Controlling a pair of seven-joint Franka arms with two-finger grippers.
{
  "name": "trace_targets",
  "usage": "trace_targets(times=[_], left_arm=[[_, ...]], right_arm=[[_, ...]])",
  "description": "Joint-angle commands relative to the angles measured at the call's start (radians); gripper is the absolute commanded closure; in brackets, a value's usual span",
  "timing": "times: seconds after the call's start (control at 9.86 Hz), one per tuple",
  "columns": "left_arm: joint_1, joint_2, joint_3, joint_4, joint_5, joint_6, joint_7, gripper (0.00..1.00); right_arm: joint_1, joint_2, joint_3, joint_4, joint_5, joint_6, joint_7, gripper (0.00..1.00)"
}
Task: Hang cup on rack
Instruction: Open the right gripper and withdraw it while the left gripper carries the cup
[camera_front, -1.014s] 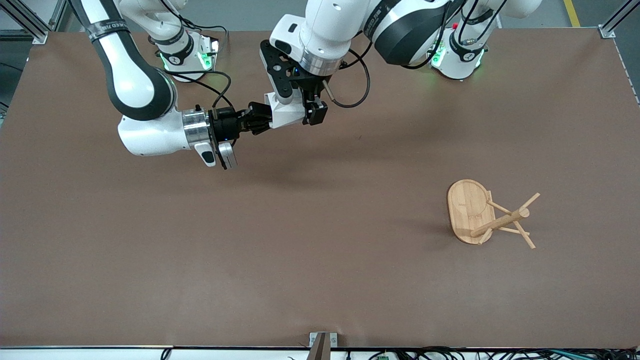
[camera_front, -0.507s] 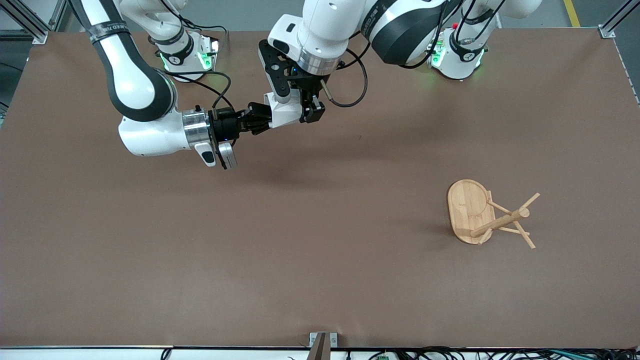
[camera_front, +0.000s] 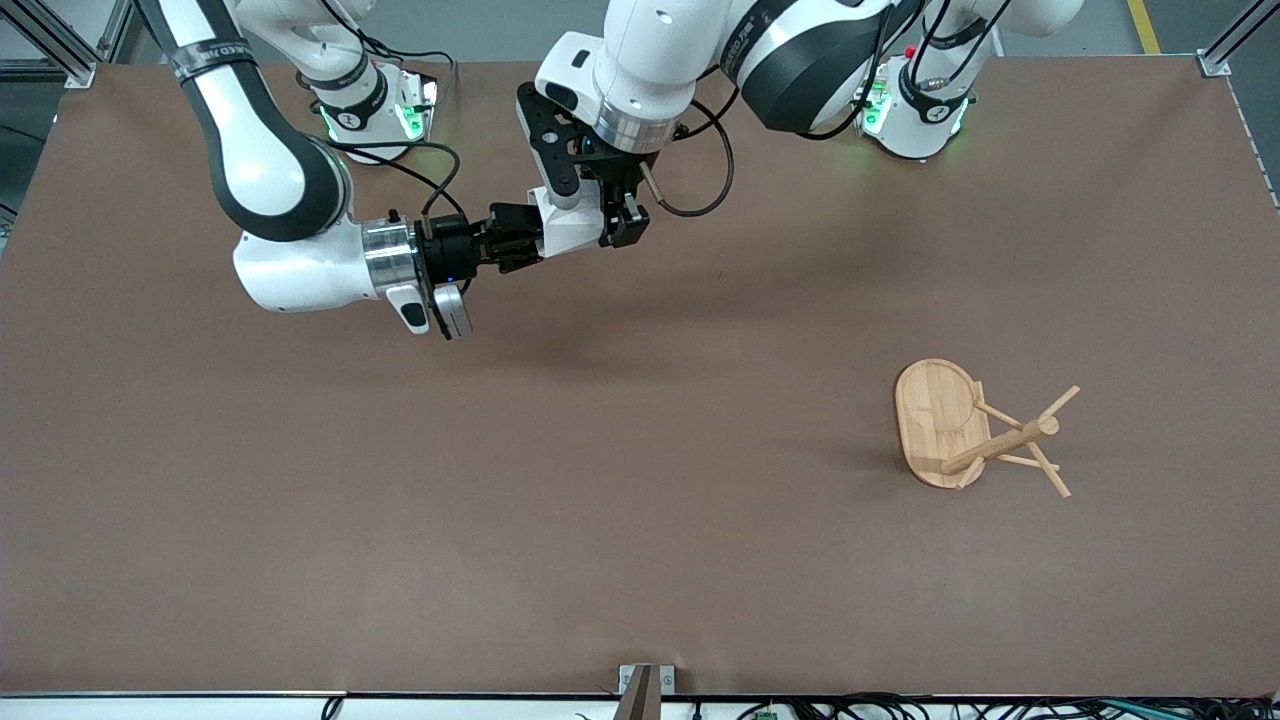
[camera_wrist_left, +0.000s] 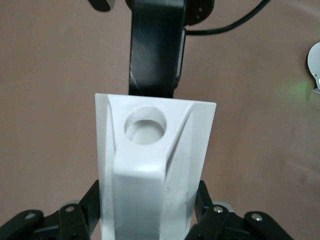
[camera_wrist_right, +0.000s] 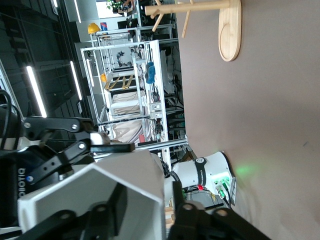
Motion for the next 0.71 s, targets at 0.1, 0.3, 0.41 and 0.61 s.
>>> trace_targets(times=[0.1,0.3,0.41,0.61], left_arm=[[0.003,0.018,0.014,-0.008,0.012,-0.027,0.002,0.99],[0.049,0.004,0.016,-0.006,0.008,-0.073,-0.007,0.99],[0.087,-0.008,0.016,-0.005,0.008,-0.088,-0.058,0.99],[0.146,-0.022,0.016,-0.003,0.012,-0.125,-0.228,0.99]], right_arm=[[-0.108,-0.03,-0.047,0.07,-0.315,-0.023,0.168,0.0],[-0.109,-0.032,-0.113,0.158,-0.507,-0.035,0.27,0.0],[-0.106,-0.041,-0.169,0.195,-0.624,-0.037,0.307,0.0],[-0.105,-0.052,-0.251,0.212,-0.922,-0.026,0.326,0.0]])
